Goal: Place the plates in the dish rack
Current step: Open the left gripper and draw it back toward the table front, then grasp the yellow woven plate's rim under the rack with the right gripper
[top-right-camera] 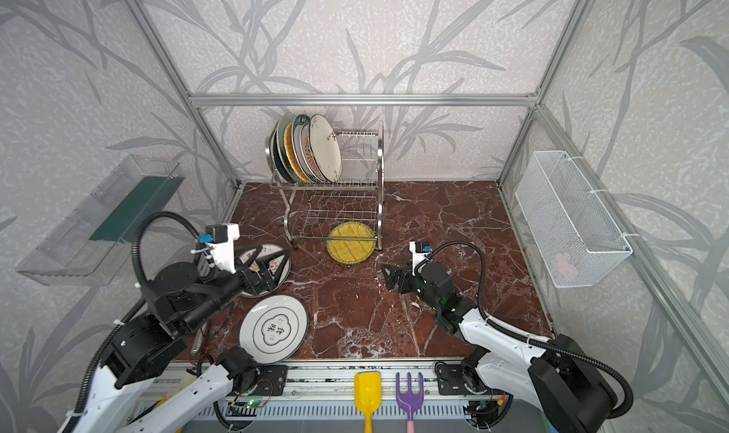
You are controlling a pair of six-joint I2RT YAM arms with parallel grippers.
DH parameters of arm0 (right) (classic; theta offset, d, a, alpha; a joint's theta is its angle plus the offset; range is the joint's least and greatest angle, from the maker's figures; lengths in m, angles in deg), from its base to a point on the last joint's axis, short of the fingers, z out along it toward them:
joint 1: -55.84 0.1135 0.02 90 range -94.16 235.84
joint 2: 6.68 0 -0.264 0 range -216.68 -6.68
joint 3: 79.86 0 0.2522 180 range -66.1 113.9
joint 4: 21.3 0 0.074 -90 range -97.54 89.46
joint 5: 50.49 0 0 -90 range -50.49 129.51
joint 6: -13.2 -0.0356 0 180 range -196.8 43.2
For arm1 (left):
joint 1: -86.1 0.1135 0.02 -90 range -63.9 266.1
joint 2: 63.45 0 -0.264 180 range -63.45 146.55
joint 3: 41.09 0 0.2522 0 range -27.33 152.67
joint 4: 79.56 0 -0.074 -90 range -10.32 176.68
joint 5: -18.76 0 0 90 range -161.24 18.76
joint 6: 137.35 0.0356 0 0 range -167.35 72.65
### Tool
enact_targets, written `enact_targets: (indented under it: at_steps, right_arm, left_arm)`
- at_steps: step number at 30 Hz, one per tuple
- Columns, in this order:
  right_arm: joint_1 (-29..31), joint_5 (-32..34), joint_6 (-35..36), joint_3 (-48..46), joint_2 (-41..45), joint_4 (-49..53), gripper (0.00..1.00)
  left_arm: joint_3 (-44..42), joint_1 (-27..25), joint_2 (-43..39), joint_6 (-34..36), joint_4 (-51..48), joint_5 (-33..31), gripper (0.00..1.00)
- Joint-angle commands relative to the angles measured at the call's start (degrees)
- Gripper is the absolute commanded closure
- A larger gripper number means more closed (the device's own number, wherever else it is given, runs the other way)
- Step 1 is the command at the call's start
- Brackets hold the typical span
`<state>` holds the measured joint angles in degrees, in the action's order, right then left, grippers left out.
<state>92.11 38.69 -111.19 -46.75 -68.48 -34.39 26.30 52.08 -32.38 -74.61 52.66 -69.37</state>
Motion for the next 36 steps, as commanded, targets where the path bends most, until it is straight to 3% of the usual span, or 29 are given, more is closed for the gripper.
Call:
enact_targets:
  at_steps: [1,4,9,14,18,24,36]
  right_arm:
    - [1.8,3.3,-10.1,2.8,-0.5,4.3,0.00]
    - [5.8,8.2,-15.3,3.5,-2.6,3.5,0.01]
    - [11.2,13.8,-24.2,5.8,-11.5,-0.7,0.05]
    - [12.5,15.4,-32.9,8.4,-24.4,-10.9,0.17]
    - [13.2,17.6,-37.0,11.8,-32.8,-17.1,0.29]
    - [13.3,19.4,-42.6,17.3,-43.1,-21.4,0.37]
    - [12.3,21.7,-51.9,24.2,-52.9,-22.1,0.49]
  left_arm:
    - [-6.5,1.2,-0.1,-4.1,-0.7,6.9,0.01]
    - [-10.5,5.9,2.0,-5.9,2.3,13.8,0.01]
    - [-14.5,20.6,7.6,-8.9,10.6,30.8,0.01]
    - [-15.8,30.1,9.1,-5.5,11.2,38.2,0.01]
    - [-15.9,30.8,6.4,-4.0,10.1,36.9,0.01]
    - [-16.0,32.2,6.2,-4.2,11.0,38.2,0.01]
    - [-16.8,33.1,5.8,-5.6,12.4,38.8,0.01]
